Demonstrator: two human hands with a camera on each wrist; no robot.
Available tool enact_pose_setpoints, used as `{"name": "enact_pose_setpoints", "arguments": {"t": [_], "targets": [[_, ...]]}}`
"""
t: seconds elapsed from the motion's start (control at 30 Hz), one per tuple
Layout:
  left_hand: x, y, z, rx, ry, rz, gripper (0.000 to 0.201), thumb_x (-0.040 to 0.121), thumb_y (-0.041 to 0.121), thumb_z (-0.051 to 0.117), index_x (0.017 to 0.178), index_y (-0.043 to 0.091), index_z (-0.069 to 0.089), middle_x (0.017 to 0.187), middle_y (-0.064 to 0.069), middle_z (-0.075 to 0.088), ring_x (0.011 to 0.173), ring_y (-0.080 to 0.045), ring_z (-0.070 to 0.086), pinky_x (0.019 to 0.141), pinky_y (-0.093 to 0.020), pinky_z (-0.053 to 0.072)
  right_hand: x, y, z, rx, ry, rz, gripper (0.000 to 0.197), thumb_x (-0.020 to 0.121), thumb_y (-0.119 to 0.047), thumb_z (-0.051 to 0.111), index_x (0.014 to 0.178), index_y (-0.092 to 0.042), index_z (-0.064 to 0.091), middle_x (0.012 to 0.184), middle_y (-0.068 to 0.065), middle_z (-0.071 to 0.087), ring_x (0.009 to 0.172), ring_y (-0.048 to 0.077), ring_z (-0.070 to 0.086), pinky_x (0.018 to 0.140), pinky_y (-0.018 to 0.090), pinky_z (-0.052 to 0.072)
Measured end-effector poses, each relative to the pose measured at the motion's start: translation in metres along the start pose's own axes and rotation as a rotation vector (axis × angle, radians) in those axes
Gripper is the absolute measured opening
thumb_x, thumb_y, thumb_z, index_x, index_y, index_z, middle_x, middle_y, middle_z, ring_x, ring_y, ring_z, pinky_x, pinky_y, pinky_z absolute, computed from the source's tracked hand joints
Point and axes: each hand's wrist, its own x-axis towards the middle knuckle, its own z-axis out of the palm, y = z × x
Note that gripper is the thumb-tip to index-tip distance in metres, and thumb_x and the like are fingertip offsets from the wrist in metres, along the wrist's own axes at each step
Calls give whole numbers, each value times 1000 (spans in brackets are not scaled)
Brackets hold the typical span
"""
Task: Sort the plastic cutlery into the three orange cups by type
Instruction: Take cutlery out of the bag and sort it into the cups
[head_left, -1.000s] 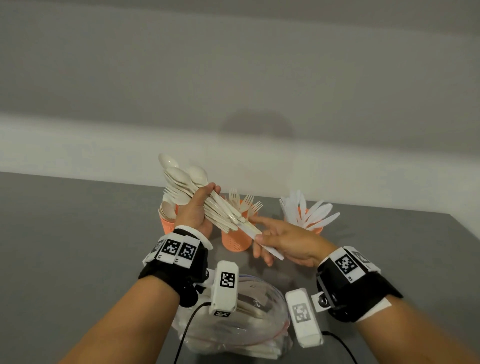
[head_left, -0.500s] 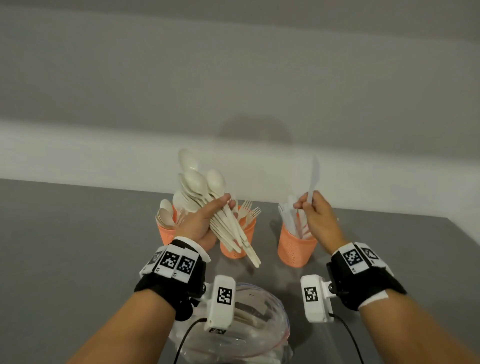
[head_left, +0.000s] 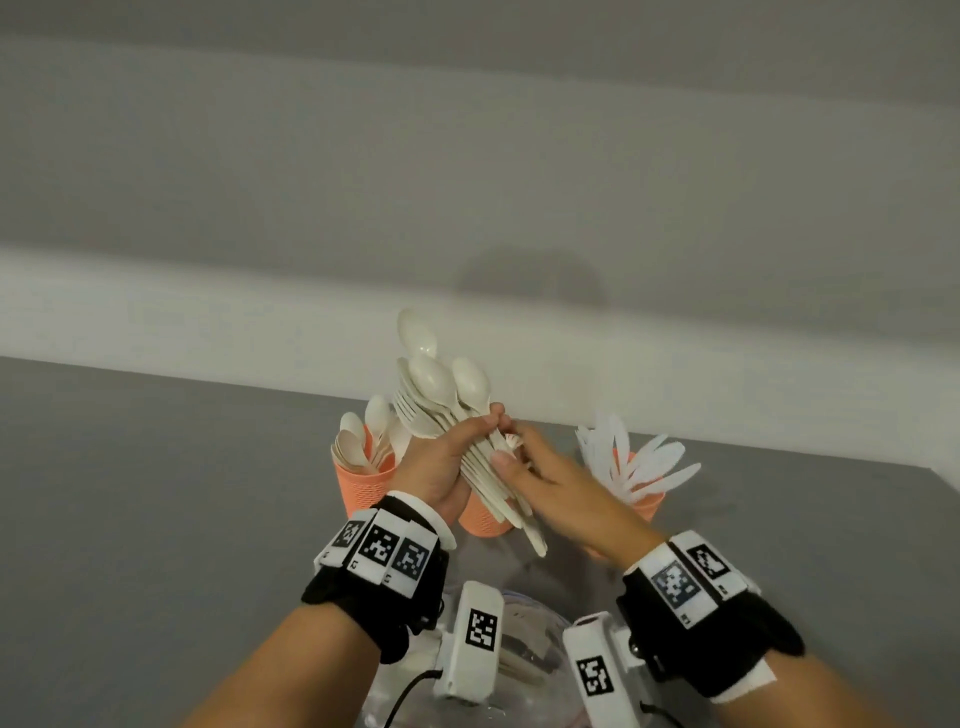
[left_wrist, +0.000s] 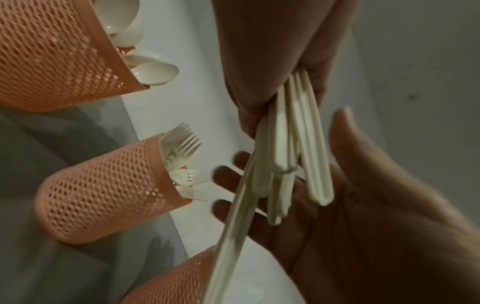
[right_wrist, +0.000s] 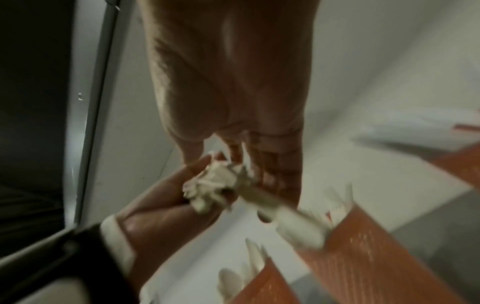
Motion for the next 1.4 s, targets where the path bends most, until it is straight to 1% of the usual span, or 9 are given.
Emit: {"name": "enact_pose_setpoints", "arguments": {"t": [0.13,0.3,0.43,0.53,0.7,0.83,0.97,1.13,1.4], "targets": [[-3,-4,3,143,141,118,30,80,1,64,110,2,60,91,-11,68,89,-25,67,85,-40,54,3,-6,16,-5,-87,57,66,84,-9,60,140,-18,26,129,1,52,117,13,52,95,26,47],[-6,-1,8,389,146,134,36,79,9,68,114,11,60,107,-9,69,103,-23,65,96,-45,49,8,-17,26,127,42,133,47,77,4,52,114,-20,36,73,3,54,52,9,54,49,20,44],[-13,7,5,302,-110,-33,33,76,19,69,105,10,57,96,-7,66,92,-18,65,84,-36,53,9,-11,18,554,-108,206,31,58,2,45,87,-7,46,55,8,36,37,16,37,39,21,34],[-11,3,-1,228,-145,-94,36,71,19,69,104,9,59,96,-8,68,99,-22,62,94,-37,48,6,-6,14,703,-311,231,17,59,0,42,72,-7,49,60,8,33,39,12,37,39,22,35],[-3,-8,-4,202,63,-145,19,78,13,66,59,11,63,75,-9,65,65,-18,64,67,-31,50,4,-14,12,499,-313,307,8,81,-14,54,88,-9,55,69,9,56,57,16,60,58,29,53],[-2,-5,-5,95,183,-36,13,83,7,63,71,6,57,57,-5,58,48,-12,62,50,-25,55,5,-21,10,-276,40,132,28,86,-37,60,99,-15,48,84,-2,55,76,13,56,69,27,46],[-9,4,-2,75,69,28,14,89,20,57,82,7,58,68,-9,58,61,-20,65,56,-32,58,11,-27,16,-382,263,-146,26,82,-30,66,100,-17,52,86,-9,43,67,-3,42,58,9,34],[-11,8,-4,38,6,-10,29,94,24,48,106,-1,55,84,-16,70,80,-23,71,78,-36,57,21,-21,15,-256,266,-78,18,87,-16,59,103,-9,60,93,0,53,77,8,50,70,10,40],[-13,14,-8,85,-58,-35,13,92,9,50,93,1,60,81,-17,69,78,-27,70,72,-42,57,22,-17,14,170,99,124,5,88,-14,59,87,-9,58,69,4,51,67,18,52,64,35,45]]}}
